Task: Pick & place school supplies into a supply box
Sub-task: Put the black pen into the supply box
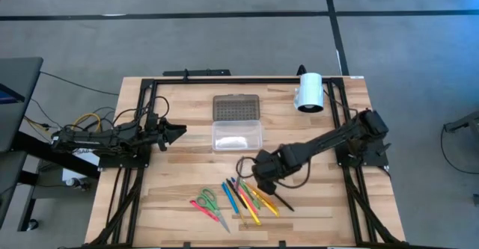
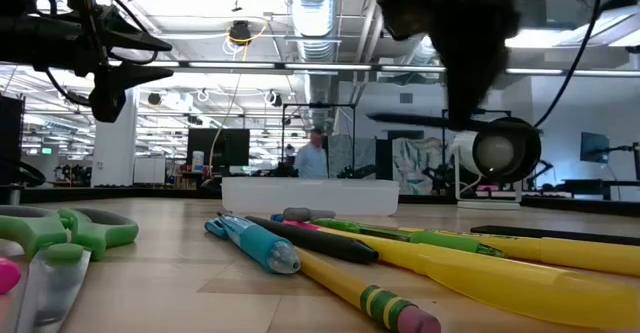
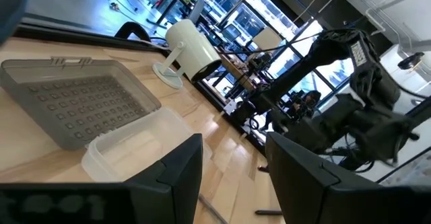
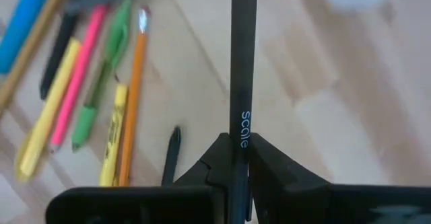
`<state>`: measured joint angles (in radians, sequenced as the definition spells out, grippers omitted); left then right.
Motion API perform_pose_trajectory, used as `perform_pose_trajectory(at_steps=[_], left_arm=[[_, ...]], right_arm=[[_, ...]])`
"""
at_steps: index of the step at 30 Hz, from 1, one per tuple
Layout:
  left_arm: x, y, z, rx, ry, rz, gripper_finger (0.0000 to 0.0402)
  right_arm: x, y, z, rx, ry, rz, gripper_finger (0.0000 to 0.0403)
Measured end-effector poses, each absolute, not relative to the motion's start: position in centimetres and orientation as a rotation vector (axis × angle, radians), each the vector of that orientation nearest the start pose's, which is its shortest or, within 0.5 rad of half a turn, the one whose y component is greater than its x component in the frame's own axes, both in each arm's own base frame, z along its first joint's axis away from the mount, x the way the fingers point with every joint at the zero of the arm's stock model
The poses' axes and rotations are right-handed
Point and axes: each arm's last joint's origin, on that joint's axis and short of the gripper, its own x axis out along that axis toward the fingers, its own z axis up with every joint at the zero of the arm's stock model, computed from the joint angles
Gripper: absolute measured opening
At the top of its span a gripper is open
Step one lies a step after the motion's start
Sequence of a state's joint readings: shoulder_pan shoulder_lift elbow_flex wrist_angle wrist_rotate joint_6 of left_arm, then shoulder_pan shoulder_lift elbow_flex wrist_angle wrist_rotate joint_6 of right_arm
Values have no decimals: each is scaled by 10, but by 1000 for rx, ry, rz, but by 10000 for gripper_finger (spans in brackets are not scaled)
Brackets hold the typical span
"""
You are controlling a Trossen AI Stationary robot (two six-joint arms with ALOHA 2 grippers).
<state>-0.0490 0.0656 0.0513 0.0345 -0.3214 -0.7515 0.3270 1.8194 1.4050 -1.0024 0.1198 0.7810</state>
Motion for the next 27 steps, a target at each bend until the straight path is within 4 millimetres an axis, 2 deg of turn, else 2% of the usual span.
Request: perform_pose_trajectory(at_steps=[7, 17, 22, 27], left_arm=[[98, 4, 179, -755, -122, 252, 153], [98, 4, 179, -767, -125, 253, 153], [98, 4, 179, -768, -126, 254, 153], [98, 4, 179, -770, -126, 256, 153]], right_arm=[[352, 61, 237, 254, 1277, -355, 17], [372, -14, 245, 241, 1138, -376, 18], [373, -34, 246, 239, 1115, -391, 17], [373, -42, 246, 252, 1109, -378, 22]])
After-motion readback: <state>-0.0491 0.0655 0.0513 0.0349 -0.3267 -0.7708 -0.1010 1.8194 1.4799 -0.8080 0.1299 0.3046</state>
